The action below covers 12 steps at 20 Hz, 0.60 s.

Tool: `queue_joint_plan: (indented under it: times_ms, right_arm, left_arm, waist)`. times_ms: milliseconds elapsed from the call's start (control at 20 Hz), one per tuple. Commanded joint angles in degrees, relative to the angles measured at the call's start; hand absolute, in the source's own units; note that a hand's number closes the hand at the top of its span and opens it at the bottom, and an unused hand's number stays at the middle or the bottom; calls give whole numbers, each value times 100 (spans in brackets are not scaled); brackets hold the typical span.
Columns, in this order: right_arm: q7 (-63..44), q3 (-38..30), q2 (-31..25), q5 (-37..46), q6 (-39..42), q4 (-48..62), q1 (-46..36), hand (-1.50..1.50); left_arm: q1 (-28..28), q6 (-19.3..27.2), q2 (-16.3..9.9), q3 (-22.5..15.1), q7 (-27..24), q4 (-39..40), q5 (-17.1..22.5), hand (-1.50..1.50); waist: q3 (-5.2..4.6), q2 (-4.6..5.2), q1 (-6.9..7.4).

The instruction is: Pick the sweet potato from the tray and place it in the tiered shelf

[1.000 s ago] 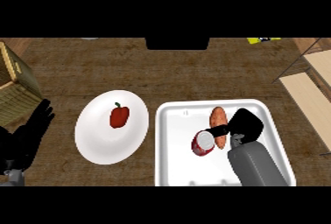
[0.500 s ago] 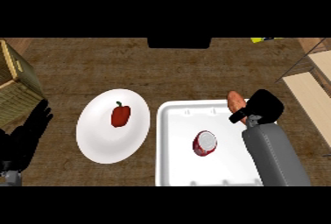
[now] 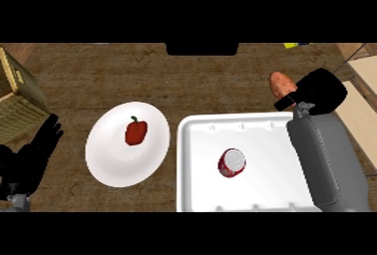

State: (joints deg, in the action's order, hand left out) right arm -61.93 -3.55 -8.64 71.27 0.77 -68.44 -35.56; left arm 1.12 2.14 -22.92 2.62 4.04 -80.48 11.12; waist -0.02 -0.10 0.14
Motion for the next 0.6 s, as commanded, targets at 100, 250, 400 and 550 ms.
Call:
queue_joint_plan:
  times_ms: [100, 250, 400, 550]
  right_arm:
    - [-993, -171, 225, 201, 201, -1408, -264, 150]
    - [-1247, -167, 563, 432, 127, -2119, -232, 150]
    - [-1600, -57, 839, 931, 166, -2616, -535, 150]
    - [-1555, -289, 668, 1102, 872, -3154, -910, 150]
  left_arm:
    - [58, 57, 138, -4, -97, -19, -74, 0]
    - [92, -109, -31, 114, -3, 56, 3, 0]
    - [254, -199, -19, 184, -160, 51, 70, 0]
    - [-64, -202, -51, 227, 14, 136, 75, 0]
  waist:
    - [-4, -43, -88]
    - [-3, -46, -86]
    - [-7, -47, -41]
    - [-6, -33, -93]
